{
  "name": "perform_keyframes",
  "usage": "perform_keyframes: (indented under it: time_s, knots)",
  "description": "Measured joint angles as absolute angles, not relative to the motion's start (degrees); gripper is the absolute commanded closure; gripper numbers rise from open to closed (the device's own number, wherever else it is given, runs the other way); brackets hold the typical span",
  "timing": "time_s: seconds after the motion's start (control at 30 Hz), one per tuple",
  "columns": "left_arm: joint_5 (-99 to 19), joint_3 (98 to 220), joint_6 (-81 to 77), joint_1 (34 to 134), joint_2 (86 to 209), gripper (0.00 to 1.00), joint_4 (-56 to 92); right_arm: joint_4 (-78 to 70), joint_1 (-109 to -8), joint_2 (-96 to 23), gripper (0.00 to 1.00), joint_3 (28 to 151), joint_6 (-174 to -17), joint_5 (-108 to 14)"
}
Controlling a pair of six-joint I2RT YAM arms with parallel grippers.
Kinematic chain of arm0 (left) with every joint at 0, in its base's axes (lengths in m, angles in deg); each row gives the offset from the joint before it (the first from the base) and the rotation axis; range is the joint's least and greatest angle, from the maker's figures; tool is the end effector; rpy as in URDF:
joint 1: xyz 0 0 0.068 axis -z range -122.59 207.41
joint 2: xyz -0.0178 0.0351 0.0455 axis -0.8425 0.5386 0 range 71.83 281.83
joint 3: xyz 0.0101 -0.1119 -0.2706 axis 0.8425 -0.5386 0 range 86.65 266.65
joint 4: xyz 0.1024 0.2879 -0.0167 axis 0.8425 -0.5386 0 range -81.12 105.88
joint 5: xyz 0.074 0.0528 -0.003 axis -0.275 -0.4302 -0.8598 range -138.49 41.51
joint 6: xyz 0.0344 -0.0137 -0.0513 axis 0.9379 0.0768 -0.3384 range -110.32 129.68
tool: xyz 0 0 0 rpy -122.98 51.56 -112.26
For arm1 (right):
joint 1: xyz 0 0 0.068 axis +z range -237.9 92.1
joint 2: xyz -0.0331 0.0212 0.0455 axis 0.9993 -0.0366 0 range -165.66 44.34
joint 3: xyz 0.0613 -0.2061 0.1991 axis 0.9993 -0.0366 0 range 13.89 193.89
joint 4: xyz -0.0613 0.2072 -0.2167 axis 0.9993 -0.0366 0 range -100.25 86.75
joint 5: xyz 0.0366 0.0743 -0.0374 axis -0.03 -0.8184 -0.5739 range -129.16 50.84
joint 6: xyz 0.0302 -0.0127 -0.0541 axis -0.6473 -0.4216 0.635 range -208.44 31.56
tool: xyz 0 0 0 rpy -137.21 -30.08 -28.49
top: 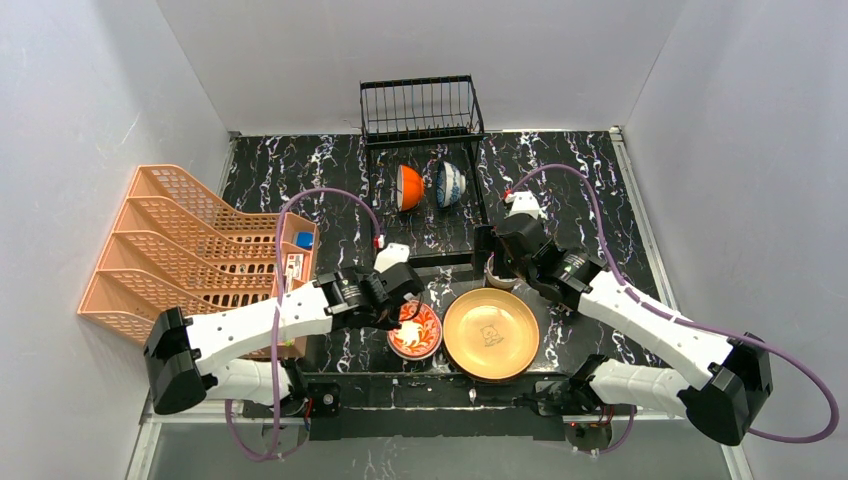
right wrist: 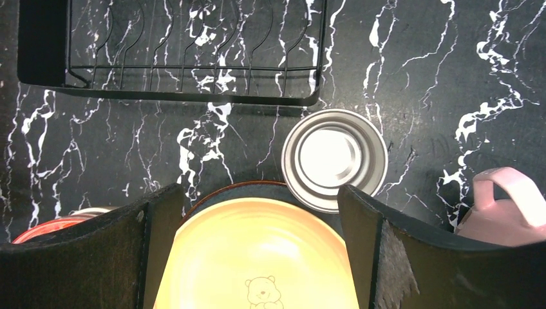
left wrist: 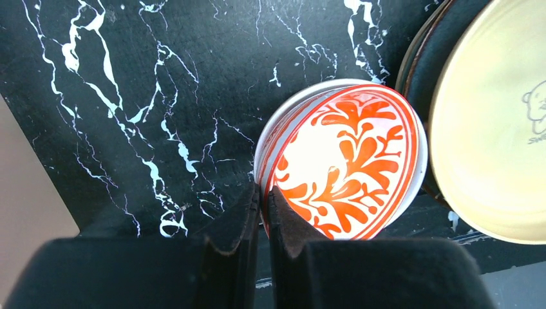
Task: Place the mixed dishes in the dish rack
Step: Pick up the bowl from the corner of the board.
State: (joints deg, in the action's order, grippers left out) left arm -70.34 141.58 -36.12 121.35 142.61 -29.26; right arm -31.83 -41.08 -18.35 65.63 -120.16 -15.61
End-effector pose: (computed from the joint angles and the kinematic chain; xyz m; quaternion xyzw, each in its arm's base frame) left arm 0.1399 -0.2448 0.2562 0.1029 0.9462 -0.0955 0.2916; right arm 0.2049 0.1901 0.2946 -0.0301 0.8893 0.1214 0.4399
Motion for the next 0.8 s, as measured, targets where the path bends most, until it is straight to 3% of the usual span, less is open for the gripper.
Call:
perform_keyframes:
  time_s: [0.3, 0.8]
  knots:
    - [-70.6, 143.3, -35.7, 121.3, 139.8, 1.00, -29.7, -31.3, -41.1, -15.5, 0.03, 65.6, -121.6, -22.1]
    - [-71.9, 145.0, -35.7, 120.6, 135.7, 1.00, -31.0, -22.9, -40.4, -14.3, 0.21, 62.1, -121.7, -42.2]
